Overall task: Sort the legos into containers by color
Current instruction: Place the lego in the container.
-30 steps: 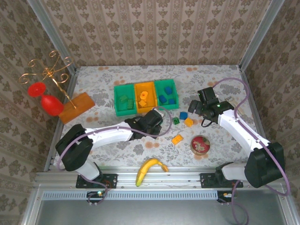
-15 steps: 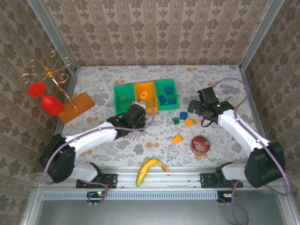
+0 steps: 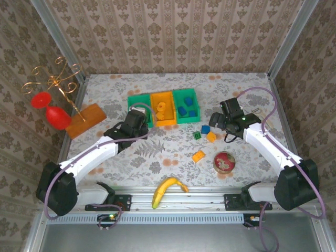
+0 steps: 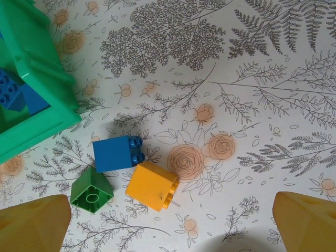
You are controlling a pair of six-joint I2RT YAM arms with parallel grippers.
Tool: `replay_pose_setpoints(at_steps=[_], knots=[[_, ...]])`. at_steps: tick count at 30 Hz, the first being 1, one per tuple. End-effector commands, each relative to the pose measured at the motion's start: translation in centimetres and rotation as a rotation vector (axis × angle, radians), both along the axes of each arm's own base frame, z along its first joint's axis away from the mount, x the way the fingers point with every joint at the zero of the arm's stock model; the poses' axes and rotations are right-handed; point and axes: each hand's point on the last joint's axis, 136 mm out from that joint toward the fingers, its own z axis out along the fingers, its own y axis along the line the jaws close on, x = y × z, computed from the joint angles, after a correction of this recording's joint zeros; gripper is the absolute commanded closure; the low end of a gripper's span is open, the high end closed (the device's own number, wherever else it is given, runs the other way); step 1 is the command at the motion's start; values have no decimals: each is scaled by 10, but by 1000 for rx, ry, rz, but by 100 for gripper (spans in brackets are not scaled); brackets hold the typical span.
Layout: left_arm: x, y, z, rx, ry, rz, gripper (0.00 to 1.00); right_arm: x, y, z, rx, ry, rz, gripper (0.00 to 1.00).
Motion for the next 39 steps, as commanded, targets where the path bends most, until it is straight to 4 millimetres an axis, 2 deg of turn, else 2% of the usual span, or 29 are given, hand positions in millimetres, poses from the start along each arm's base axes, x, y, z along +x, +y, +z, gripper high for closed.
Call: replay_pose_setpoints(at_steps=[1,10,22,31,35,39], knots=[[15,10,19,4,-43,23,92,3,4,1,8,-4,-6,0],[58,16,29,-23,-56,47,91,3,7,2,-1,-1,7,0],[113,17,9,-32,4,72,87,1,10,5,-20,-2,30,0],[126,10,-13,-27,50,68,78,2,12,-3,-46,47,50,0],[126,9,-16,-33,56,70,73,4,16,-5,-42,56,68,0],[127,8,-15,-39,53,67,67,7,20,-17,-45,89,80,0]])
